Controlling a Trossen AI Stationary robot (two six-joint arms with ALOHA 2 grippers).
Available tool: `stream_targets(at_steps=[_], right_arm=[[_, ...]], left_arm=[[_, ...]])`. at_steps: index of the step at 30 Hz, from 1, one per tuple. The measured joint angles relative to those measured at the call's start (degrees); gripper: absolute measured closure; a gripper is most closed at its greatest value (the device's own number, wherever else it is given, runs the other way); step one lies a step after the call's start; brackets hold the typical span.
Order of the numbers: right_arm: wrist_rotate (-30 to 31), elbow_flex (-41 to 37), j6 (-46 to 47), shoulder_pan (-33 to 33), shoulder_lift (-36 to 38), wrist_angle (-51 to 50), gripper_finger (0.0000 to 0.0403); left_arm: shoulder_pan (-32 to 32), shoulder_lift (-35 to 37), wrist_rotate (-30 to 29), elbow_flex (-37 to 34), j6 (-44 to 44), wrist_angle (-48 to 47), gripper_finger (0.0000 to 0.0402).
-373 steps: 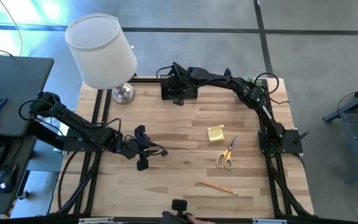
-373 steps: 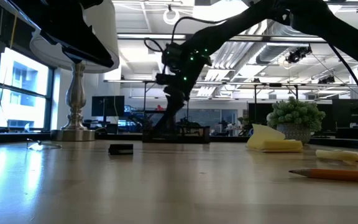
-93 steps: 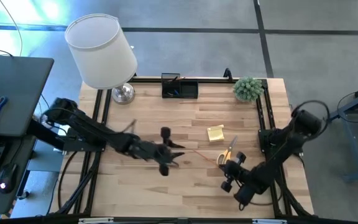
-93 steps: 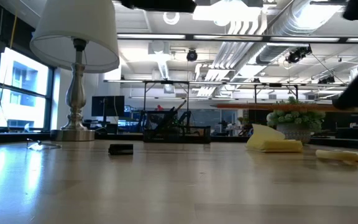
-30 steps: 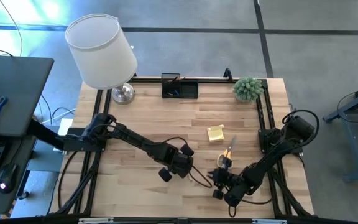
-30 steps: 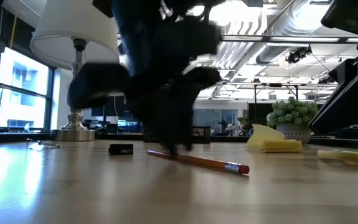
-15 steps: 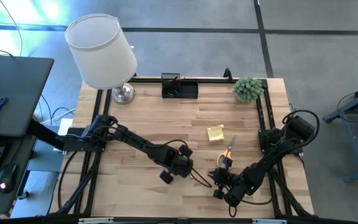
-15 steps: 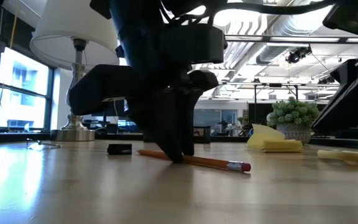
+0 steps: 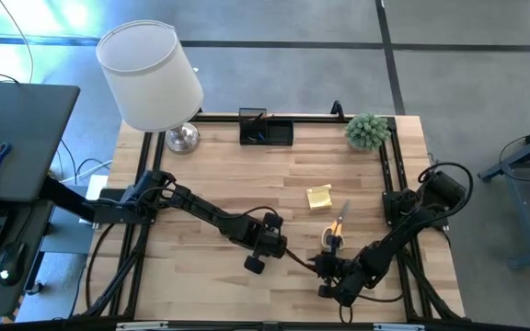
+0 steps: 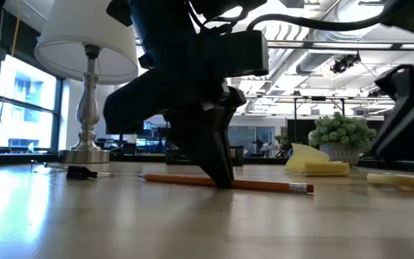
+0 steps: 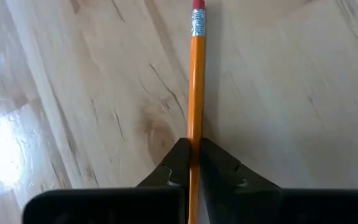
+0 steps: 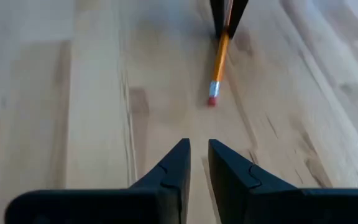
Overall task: Pick and place office supplies into organizer
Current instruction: Put the orange pencil into the black desk organizer
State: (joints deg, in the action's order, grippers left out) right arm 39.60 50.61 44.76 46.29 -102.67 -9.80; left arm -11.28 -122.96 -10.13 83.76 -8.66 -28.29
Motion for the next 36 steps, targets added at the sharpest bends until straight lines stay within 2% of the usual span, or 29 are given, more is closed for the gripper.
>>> stream_targets(at_steps=[3, 9, 12, 22, 26, 32, 36], right_arm=[[0.53, 0.0, 1.31, -0.76, 0.0, -0.88, 0.0351], [11.13, 0.0, -2.58, 0.64, 0.0, 0.38, 0.0362], [14.14, 0.0, -4.1, 1.46, 0.0, -0.25, 0.0363], [13.51, 0.0, -4.05, 4.26, 3.04, -2.8, 0.033], [15.67, 0.0, 0.64, 6.47, 5.59, -6.38, 0.031], [25.32, -0.41, 11.49, 10.32, 5.71, -9.28, 0.0275], [29.37, -4.67, 21.3, 12.44, 5.64, -7.69, 0.0253]], left_arm=[[0.03, 0.24, -0.2, -0.06, 1.28, 0.52, 0.0393], [0.09, 0.35, 0.84, -0.14, 4.77, 1.83, 0.0398], [0.1, 0.58, 1.35, -0.14, 6.03, 1.96, 0.0396], [0.07, 1.74, 1.18, -0.13, 8.85, 2.76, 0.0399], [0.07, 4.21, 0.15, -0.14, 9.09, 3.92, 0.0401], [0.05, 8.12, 0.03, -0.1, 9.07, 7.3, 0.04], [0.05, 10.19, 0.03, -0.04, 8.56, 8.95, 0.04]])
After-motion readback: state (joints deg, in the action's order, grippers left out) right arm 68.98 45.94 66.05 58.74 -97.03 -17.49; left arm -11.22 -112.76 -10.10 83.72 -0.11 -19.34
